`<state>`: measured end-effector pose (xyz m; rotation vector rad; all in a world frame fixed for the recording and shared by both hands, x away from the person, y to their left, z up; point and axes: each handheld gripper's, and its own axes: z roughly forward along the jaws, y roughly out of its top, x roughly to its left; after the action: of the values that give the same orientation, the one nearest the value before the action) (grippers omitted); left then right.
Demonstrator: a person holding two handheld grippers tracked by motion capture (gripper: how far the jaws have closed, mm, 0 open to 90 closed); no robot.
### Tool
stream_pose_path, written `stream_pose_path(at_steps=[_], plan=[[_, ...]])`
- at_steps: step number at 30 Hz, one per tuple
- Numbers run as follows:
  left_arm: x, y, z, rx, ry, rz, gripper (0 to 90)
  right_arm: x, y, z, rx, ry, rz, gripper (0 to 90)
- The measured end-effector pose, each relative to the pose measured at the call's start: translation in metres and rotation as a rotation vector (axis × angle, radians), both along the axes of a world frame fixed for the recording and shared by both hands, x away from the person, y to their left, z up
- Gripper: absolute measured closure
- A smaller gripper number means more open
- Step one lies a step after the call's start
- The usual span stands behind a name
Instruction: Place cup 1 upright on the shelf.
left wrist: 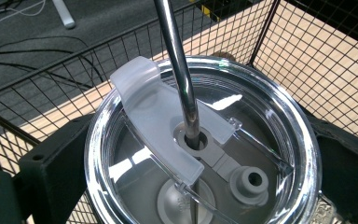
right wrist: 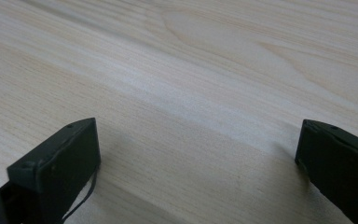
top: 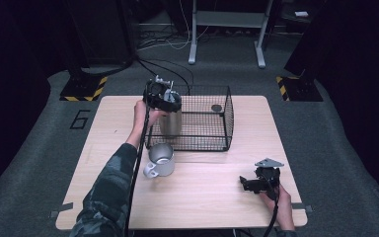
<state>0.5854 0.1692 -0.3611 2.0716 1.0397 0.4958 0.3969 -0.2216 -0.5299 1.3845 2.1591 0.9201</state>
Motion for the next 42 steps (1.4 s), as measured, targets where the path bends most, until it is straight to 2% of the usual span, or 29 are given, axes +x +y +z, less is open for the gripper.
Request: stream_pose_path(at_steps=[25, 28, 33, 39, 42], plan=[[0.004, -0.007, -0.011, 0.029, 0.039, 0.0, 3.9, 0.0, -0.001, 0.0, -0.011, -0.001, 0.006, 0.0], [0.005, -0.007, -0.014, 0.037, 0.04, -0.004, 3.9, 0.0, -0.001, 0.0, -0.011, -0.001, 0.005, 0.0], [0.003, -0.005, -0.016, 0.026, 0.032, -0.002, 3.9, 0.0, -0.001, 0.0, -0.011, -0.001, 0.005, 0.0], [0.002, 0.0, -0.015, 0.028, 0.048, -0.004, 3.7, 0.0, -0.001, 0.0, -0.011, -0.001, 0.006, 0.0], [0.0, -0.001, -0.016, 0.03, 0.036, -0.004, 3.7, 0.0, -0.001, 0.0, -0.011, -0.001, 0.006, 0.0]])
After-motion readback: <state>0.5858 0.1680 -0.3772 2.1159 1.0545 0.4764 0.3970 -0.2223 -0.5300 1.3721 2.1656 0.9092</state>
